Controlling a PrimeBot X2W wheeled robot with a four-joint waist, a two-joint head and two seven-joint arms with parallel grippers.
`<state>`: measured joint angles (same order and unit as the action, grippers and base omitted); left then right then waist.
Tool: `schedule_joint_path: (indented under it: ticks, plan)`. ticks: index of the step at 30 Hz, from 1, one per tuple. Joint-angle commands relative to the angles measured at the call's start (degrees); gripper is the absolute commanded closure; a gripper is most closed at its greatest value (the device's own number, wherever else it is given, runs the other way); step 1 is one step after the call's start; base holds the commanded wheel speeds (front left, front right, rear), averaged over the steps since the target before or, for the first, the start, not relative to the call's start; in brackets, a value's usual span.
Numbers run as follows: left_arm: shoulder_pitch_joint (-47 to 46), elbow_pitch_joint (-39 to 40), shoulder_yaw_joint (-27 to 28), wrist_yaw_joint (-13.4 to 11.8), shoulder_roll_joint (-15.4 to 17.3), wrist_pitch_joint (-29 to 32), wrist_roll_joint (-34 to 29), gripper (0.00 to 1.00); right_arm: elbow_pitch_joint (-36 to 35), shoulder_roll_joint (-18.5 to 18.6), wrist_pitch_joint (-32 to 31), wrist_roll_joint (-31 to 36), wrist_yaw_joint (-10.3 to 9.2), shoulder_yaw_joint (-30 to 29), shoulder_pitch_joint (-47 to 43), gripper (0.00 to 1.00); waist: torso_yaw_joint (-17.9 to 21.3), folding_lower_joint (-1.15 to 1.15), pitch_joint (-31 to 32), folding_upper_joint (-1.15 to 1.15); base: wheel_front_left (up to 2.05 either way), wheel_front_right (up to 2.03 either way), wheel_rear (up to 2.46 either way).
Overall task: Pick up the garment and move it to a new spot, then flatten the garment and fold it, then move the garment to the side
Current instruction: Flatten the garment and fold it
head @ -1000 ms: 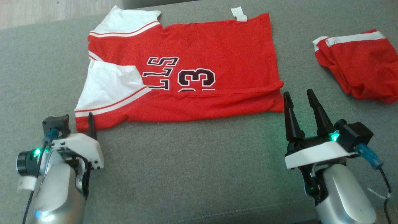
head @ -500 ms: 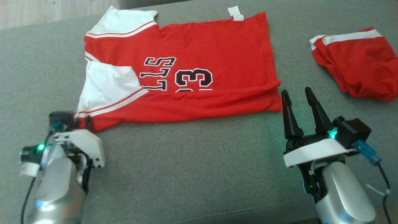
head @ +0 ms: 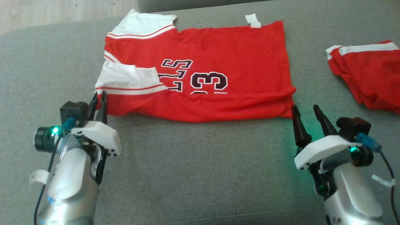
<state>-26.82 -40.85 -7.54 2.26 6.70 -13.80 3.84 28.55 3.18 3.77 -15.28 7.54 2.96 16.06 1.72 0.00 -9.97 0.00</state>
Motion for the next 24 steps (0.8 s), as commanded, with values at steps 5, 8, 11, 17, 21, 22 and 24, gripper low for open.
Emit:
schedule_joint_path:
  ticks: [5, 8, 11, 17, 21, 22, 24]
  plan:
    - [0.4, 5.6, 0.2, 0.6, 1.0, -1.0, 0.0, 1.00, 3.6, -0.3, -1.8, -2.2, -0.05, -0.6, 5.2, 0.00, -1.6, 0.00, -1.0, 0.00, 0.00, 0.00, 0.00]
    - [0.8, 7.0, -0.5, 0.9, 0.9, -1.1, -0.1, 1.00, 7.1, -0.3, -2.5, -2.6, -0.05, -0.7, 7.3, 0.00, -2.0, 0.00, -1.5, 0.00, 0.00, 0.00, 0.00]
    - [1.0, 7.8, -1.1, 1.0, 0.9, -1.1, -0.1, 1.00, 10.7, -0.3, -3.1, -3.6, -0.05, -0.3, 9.0, 0.00, -2.4, 0.00, -1.8, 0.00, 0.00, 0.00, 0.00]
    - [1.2, 8.5, -1.6, 0.9, 1.0, -1.1, 0.1, 1.00, 16.9, -0.3, -4.0, -5.9, -0.05, 2.6, 11.9, 0.00, -2.3, 0.00, -2.2, 0.00, 0.00, 0.00, 0.00]
    - [1.3, 8.3, -1.8, 0.8, 1.2, -1.1, 0.3, 1.00, 20.4, -0.3, -4.4, -7.6, -0.05, 5.3, 13.3, 0.04, -2.1, 0.00, -2.2, 0.00, 0.00, 0.00, 0.00]
    - [1.3, 8.2, -1.8, 0.8, 1.3, -1.1, 0.4, 1.00, 21.1, -0.3, -4.4, -8.0, -0.05, 5.9, 13.6, 0.59, -2.1, 0.00, -2.1, 0.00, 0.00, 0.00, 0.00]
    - [1.3, 7.9, -1.9, 0.6, 1.5, -1.1, 0.5, 1.00, 22.3, -0.3, -3.9, -8.3, -0.05, 6.8, 14.2, 1.00, -2.0, 0.00, -2.0, 0.00, 0.00, 0.00, 0.00]
